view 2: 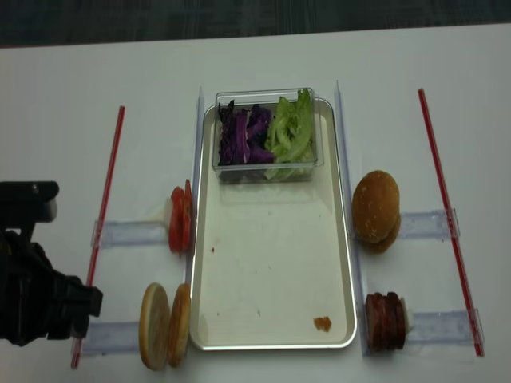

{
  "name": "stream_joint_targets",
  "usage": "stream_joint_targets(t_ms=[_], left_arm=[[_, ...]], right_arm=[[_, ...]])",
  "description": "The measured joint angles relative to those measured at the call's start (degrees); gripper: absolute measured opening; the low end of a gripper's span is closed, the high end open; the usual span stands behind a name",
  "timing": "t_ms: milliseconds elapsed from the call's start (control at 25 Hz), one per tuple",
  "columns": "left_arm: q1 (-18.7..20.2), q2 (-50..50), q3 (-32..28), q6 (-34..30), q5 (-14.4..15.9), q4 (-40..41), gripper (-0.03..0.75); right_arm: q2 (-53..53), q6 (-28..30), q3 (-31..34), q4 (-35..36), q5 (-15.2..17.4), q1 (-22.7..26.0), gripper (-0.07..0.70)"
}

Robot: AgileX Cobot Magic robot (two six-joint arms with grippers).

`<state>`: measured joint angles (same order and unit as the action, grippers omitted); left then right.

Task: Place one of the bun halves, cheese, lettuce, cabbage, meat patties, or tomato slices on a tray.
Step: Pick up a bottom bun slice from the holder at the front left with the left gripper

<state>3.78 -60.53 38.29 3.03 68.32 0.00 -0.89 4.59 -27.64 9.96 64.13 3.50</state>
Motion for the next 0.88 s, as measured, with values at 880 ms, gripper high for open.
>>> stream_joint_targets(t_ms=[880], left_arm=[[0.1, -0.1, 0.0, 2.5, -2.2, -5.8, 0.419]], right_arm=[[0.0, 0.0, 0.0, 0.1, 0.0, 0.0, 0.468]])
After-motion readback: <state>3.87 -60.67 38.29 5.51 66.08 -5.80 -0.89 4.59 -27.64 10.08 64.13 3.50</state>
